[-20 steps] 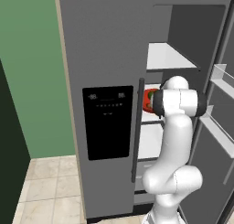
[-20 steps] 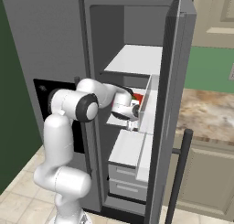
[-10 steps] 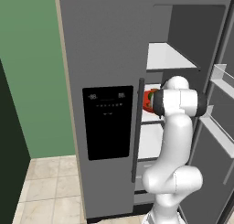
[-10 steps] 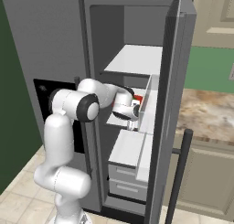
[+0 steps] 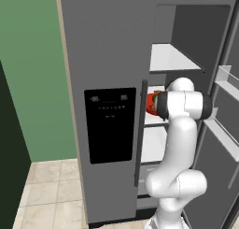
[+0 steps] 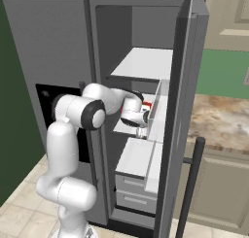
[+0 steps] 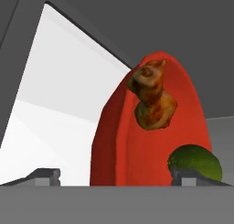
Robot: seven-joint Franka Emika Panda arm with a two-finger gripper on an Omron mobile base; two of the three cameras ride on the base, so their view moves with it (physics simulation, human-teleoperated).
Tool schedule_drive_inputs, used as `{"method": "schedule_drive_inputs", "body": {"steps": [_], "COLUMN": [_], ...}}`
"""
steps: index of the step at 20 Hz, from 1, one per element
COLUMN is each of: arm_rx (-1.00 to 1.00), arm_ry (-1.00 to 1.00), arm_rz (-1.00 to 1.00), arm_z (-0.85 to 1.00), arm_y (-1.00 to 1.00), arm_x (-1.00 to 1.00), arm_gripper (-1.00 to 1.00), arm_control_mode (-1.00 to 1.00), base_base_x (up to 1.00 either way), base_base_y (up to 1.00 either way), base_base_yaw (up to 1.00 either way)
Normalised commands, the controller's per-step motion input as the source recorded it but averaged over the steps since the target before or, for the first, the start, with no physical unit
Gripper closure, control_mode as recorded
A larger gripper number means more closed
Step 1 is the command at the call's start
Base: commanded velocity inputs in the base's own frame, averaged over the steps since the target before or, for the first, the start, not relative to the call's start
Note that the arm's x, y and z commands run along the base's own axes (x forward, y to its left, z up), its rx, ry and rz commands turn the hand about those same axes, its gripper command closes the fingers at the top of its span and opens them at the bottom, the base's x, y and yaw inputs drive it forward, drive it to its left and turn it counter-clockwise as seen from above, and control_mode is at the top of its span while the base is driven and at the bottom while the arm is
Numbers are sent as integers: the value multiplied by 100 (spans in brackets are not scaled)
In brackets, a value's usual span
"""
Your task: Pick the chicken drumstick and lime from their plates and place them in the bowl. Then put the bowl in the fridge.
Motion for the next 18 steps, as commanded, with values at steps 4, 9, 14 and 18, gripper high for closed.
{"method": "schedule_drive_inputs", "body": {"steps": [4, 9, 14, 18], "arm_rx": [-2, -9, -9, -13], "arm_ry": [-3, -8, -11, -5], "arm_rz": [0, -3, -14, -19], "arm_z": [20, 14, 16, 28], "arm_y": [14, 13, 0, 4], "arm_x": [-13, -31, -43, -44], "arm_gripper": [-100, -100, -100, -100], "arm_control_mode": [-100, -100, -100, -100], "base_base_x": [0, 0, 0, 0], "base_base_y": [0, 0, 0, 0], "base_base_yaw": [0, 0, 0, 0]}}
